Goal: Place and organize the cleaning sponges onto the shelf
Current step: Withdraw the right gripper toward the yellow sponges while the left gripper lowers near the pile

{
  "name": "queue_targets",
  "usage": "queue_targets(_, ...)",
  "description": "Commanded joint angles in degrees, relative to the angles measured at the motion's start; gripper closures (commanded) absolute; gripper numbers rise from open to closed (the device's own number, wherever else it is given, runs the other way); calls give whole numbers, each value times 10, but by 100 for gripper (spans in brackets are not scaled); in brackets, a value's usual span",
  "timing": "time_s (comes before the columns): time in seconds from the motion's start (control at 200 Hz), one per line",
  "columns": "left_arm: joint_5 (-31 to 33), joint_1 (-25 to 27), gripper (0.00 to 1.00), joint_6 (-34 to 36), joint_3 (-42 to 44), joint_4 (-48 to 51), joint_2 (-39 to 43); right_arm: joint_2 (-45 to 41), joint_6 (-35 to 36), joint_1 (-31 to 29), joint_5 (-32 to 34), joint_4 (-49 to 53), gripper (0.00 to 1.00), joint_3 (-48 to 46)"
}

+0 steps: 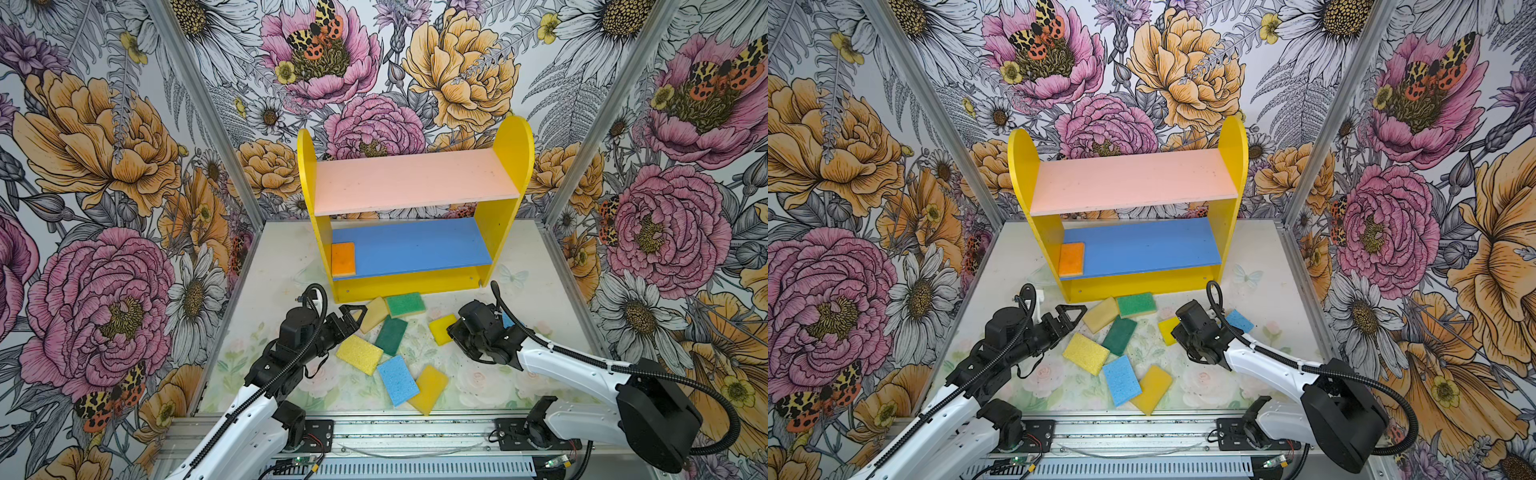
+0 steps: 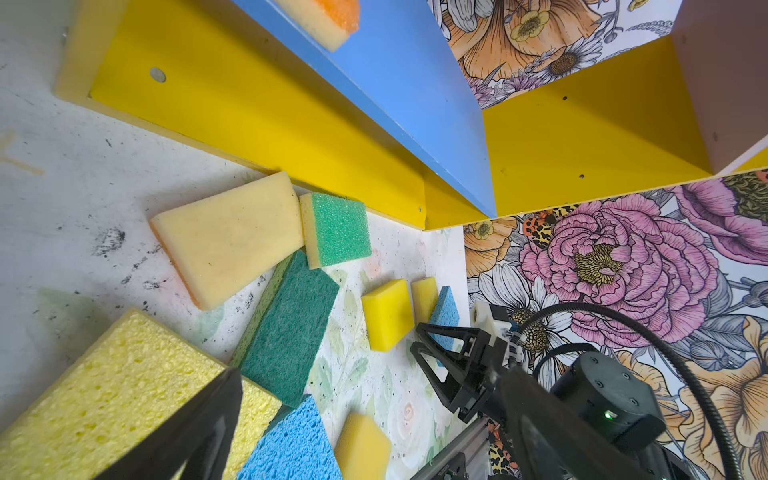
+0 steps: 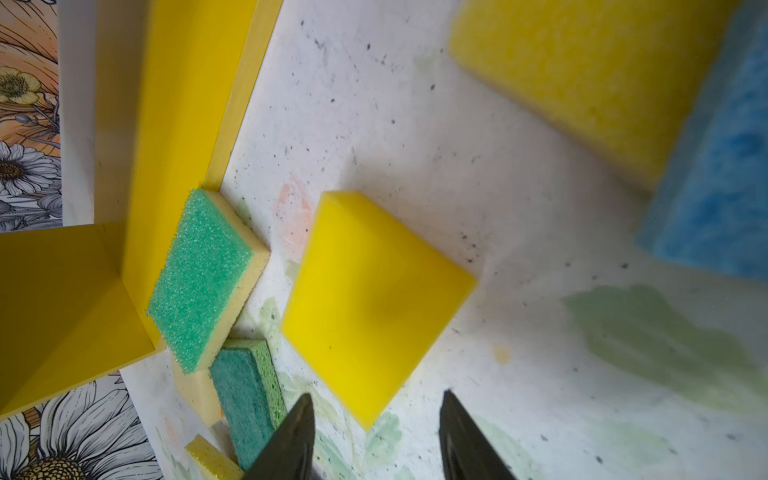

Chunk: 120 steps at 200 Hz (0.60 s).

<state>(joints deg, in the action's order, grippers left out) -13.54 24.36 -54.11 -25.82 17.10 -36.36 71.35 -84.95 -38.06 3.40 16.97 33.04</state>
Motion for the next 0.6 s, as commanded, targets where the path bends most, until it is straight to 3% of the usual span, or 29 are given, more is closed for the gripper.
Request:
queue_targets(0.0, 0, -6, 1, -1, -9, 3, 7, 22, -10, 8, 2, -45, 50, -9)
queue_targets(0.3, -5, -19, 1, -3, -2, 9, 16, 90, -25, 10, -26, -131, 54, -34)
queue_targets(0.45, -8, -23, 1, -6, -1, 9, 20, 100, -32, 12, -36, -166, 66, -49)
queue_targets(0.595, -19, -23, 1, -4, -5, 8, 13, 83, 6, 11, -44, -155, 76, -42)
